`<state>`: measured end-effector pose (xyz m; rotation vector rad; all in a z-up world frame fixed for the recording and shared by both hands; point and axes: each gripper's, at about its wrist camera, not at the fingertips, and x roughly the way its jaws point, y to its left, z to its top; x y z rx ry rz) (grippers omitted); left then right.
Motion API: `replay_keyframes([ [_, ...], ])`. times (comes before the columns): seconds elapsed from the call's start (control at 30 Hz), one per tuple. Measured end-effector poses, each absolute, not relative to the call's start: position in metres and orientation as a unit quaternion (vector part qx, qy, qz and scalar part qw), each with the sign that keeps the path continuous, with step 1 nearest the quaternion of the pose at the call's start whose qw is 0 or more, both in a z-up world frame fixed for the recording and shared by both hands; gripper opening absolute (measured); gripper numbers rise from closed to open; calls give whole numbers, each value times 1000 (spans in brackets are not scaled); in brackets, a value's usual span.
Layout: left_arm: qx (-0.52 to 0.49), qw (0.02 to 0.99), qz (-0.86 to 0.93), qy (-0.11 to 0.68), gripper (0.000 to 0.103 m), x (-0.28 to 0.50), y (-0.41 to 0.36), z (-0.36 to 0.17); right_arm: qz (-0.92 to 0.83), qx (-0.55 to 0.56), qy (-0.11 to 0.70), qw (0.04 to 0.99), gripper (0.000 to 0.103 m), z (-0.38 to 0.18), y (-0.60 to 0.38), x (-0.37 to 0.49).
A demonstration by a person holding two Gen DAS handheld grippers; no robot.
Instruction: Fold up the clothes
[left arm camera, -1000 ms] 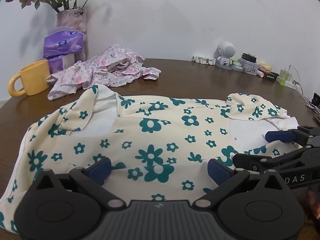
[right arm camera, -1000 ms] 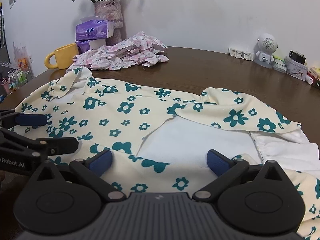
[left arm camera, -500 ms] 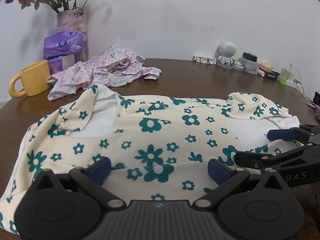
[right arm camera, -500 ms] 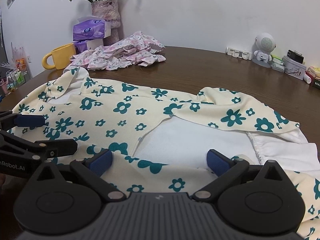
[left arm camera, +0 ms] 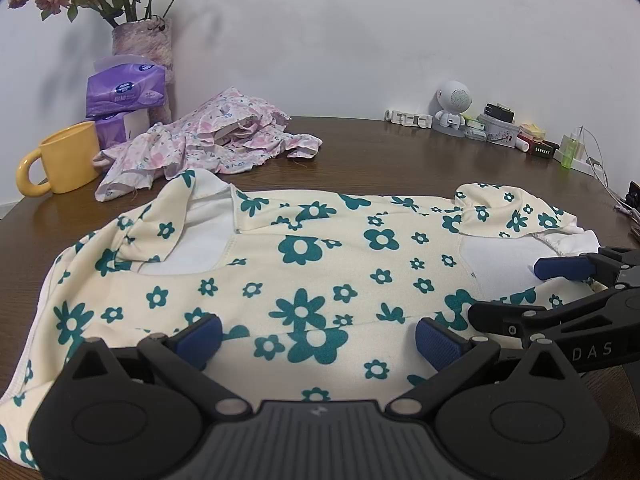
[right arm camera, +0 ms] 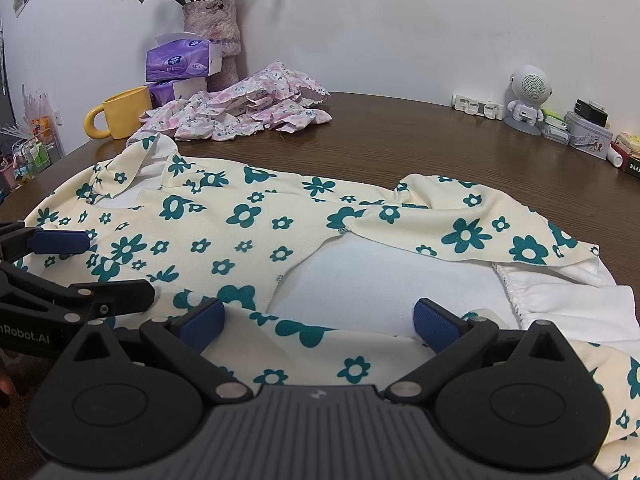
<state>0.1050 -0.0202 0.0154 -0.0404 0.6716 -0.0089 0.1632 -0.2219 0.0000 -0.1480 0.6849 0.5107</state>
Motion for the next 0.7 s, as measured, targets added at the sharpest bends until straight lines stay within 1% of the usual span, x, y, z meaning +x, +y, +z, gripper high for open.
replay_keyframes([
  [0.7,0,943,-4,334,103,104,-25,15,247,-72,332,907,102,0,-222,163],
])
